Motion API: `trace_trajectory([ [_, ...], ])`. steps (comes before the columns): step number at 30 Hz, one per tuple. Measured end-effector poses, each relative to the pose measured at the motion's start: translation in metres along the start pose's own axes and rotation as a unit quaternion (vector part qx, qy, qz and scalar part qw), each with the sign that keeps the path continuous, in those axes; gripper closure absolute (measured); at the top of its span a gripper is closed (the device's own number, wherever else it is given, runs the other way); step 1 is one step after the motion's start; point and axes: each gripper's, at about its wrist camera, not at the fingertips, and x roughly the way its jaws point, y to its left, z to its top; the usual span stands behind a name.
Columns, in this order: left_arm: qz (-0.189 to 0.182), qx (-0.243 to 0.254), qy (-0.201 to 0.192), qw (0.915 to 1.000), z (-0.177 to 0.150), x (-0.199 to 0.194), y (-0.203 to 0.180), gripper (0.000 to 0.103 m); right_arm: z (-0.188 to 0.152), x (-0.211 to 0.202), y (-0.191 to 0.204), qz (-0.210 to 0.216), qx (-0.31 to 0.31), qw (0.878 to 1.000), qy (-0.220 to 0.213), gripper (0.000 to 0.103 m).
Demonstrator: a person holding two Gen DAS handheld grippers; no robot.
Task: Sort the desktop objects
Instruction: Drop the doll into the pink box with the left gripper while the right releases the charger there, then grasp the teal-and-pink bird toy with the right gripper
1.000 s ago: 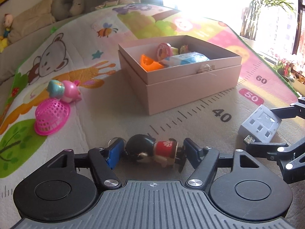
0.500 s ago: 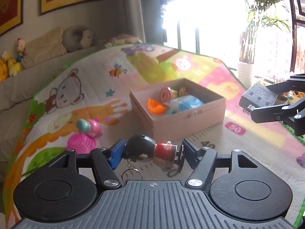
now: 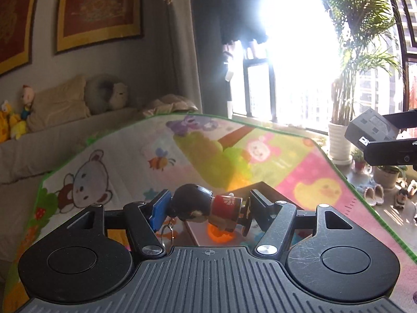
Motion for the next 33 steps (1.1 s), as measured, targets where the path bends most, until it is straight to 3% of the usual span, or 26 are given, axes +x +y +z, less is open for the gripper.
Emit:
trace_trajectory([
  [1,-0.01,-0.005,0.009,0.9999,0.0,0.014,-0.002,0.031,0.001,0.008,-0.001,0.0,0.005,1.0,0.007,0.012],
  [3,-0.005,-0.02,0.026,0.9995,-0.006,0.031,-0.001,0.016,0.003,0.024,-0.005,0.007,0.023,0.999,0.024,0.012],
  [5,-0.007,-0.036,0.034,0.9988,-0.02,0.03,0.006,0.008,0.003,0.037,-0.011,0.013,0.041,0.998,0.038,0.012],
  [10,0.036,-0.029,0.068,0.9966,-0.077,0.003,0.031,0.006,0.002,0.076,-0.016,0.021,0.067,0.994,0.085,0.012],
  [17,0.081,-0.09,0.116,0.9859,-0.125,-0.027,0.074,0.004,0.005,0.171,0.014,0.054,0.086,0.982,0.157,0.012],
  [20,0.097,-0.111,0.114,0.9825,-0.135,-0.037,0.088,0.003,-0.001,0.208,0.029,0.081,0.065,0.978,0.183,0.01],
  [23,0.115,-0.123,0.108,0.9797,-0.147,-0.042,0.099,0.002,-0.006,0.23,0.034,0.066,0.07,0.971,0.221,0.005],
  [29,0.119,-0.156,0.108,0.9746,-0.159,-0.037,0.108,0.001,0.003,0.232,0.052,0.061,0.079,0.965,0.243,0.004],
  [33,0.141,-0.16,0.085,0.9732,-0.157,-0.045,0.111,0.001,0.015,0.24,0.09,0.101,0.09,0.958,0.252,0.003],
])
